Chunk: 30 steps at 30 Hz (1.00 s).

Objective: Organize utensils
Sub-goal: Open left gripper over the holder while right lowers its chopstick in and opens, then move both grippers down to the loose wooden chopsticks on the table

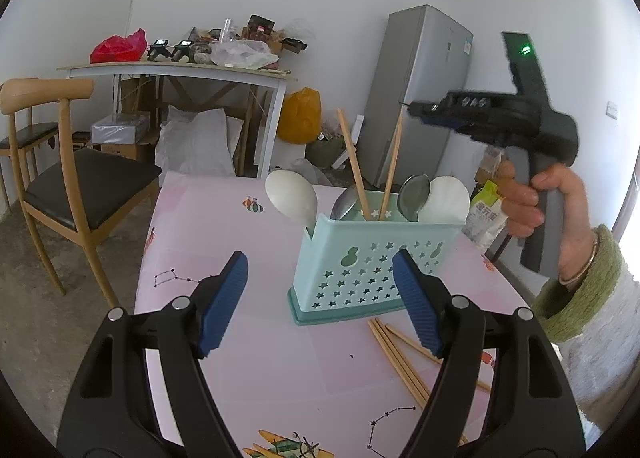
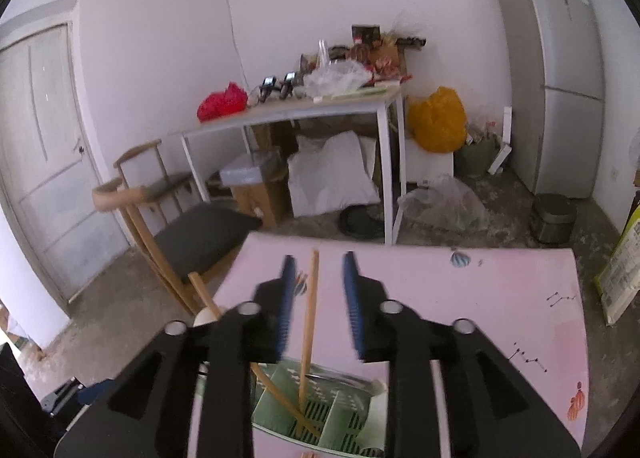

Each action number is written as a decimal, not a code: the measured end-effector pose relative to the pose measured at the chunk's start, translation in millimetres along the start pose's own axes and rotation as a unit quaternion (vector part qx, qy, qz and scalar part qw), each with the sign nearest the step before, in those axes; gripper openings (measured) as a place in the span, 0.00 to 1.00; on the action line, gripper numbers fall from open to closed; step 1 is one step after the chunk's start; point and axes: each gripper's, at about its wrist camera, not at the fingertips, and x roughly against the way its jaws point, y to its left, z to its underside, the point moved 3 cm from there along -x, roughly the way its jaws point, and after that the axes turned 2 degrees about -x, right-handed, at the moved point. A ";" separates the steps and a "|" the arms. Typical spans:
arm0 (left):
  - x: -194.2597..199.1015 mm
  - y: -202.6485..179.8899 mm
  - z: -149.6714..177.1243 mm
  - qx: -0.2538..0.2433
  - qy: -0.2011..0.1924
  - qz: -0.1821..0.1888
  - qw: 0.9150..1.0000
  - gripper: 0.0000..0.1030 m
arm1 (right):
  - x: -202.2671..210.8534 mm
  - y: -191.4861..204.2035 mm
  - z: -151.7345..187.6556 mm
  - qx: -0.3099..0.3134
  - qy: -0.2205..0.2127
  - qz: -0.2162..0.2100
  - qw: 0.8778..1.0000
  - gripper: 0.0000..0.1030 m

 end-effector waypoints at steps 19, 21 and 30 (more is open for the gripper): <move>-19.1 -5.2 14.4 -0.027 0.071 -0.036 0.996 0.75 | 101.0 -48.0 70.5 -0.056 0.008 0.036 0.998 0.42; -26.7 -6.0 21.8 -0.033 0.095 -0.043 0.994 0.75 | 95.1 -51.2 93.7 -0.061 0.037 0.039 0.997 0.42; -55.1 -21.7 66.8 -0.055 0.189 -0.041 0.980 0.75 | 49.3 -46.9 211.1 -0.084 0.193 0.030 0.977 0.42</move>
